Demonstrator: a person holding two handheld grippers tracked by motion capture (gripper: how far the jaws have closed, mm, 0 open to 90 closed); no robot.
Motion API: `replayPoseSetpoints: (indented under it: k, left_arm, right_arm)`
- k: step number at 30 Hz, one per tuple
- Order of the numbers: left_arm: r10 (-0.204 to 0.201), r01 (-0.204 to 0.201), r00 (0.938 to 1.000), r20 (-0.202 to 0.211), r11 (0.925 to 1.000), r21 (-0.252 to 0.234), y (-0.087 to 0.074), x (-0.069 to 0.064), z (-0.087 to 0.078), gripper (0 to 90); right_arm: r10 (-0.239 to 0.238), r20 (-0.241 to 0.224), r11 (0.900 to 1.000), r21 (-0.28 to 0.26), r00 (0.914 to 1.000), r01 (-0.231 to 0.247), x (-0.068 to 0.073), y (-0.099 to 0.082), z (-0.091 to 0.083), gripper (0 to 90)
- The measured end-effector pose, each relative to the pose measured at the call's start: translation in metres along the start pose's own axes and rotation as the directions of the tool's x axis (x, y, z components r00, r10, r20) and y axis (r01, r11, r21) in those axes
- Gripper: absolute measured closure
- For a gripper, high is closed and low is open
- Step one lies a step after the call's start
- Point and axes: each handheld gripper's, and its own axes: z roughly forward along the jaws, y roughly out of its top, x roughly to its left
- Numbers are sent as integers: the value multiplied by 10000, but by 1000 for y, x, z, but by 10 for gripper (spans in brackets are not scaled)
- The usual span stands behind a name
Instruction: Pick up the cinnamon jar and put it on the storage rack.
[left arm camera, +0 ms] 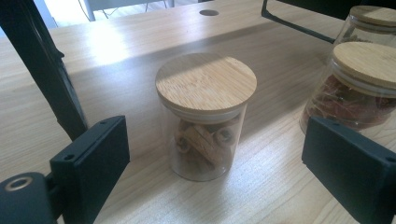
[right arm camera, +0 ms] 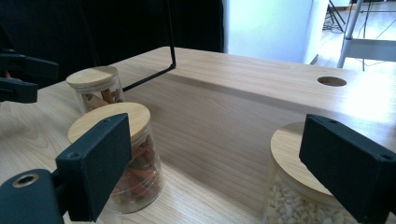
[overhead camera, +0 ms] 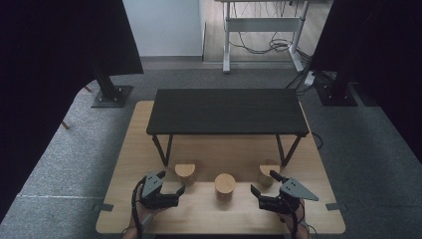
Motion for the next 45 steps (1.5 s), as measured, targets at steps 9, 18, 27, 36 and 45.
replayPoseSetpoints:
  k: [9,18,27,36,45]
  left_arm:
    - [1,-4,9998,174,9998,176,-4,1,4,70]
    - [209,-218,9995,242,9991,356,0,3,-5,69]
    - [371,-389,9989,281,9970,663,1,11,-6,74]
    - [362,-387,9988,320,9957,845,-5,11,6,73]
    - [405,-424,9989,231,9952,883,-4,11,19,76]
  right_arm:
    - [19,-28,10000,-34,10000,-19,2,3,1,88]
    - [-37,62,10000,62,10000,37,2,1,2,88]
    - [-73,39,10000,-15,10000,74,3,2,0,89]
    - [-94,14,9999,94,10000,94,5,1,2,88]
    - [-143,-7,9998,148,9999,143,8,-3,3,89]
